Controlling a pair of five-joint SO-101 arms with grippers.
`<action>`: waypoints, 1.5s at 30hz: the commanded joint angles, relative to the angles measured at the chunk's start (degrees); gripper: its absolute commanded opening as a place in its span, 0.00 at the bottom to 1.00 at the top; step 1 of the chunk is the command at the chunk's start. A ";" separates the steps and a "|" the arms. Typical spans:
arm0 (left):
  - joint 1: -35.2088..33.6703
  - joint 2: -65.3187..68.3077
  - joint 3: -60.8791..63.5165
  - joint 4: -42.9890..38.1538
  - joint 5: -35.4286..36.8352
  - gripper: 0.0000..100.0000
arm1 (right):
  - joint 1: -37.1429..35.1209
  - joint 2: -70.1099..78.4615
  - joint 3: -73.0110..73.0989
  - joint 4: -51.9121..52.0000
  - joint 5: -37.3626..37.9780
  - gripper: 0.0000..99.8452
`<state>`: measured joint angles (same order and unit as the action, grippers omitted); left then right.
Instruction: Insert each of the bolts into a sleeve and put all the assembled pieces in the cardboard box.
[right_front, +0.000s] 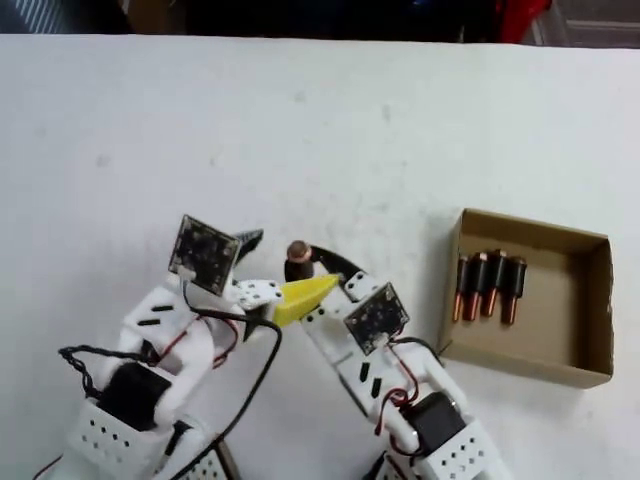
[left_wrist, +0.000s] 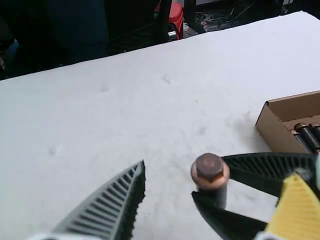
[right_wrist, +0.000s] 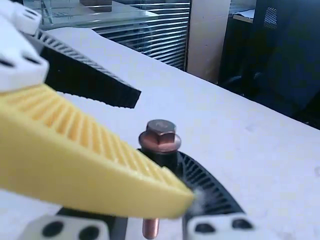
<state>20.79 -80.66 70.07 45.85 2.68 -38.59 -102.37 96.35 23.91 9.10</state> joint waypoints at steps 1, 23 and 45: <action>-2.95 -0.75 -0.79 0.00 -0.70 0.42 | -0.13 -0.84 0.53 0.04 0.88 0.02; -22.29 -2.33 -19.16 6.59 -0.79 0.03 | -0.13 -0.84 0.53 0.04 0.97 0.02; -27.74 -24.13 -13.36 22.95 -3.78 0.02 | -0.04 -0.84 0.53 0.92 0.97 0.02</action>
<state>-3.21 -104.57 56.44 68.35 -0.84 -38.59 -102.37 96.35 23.91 9.36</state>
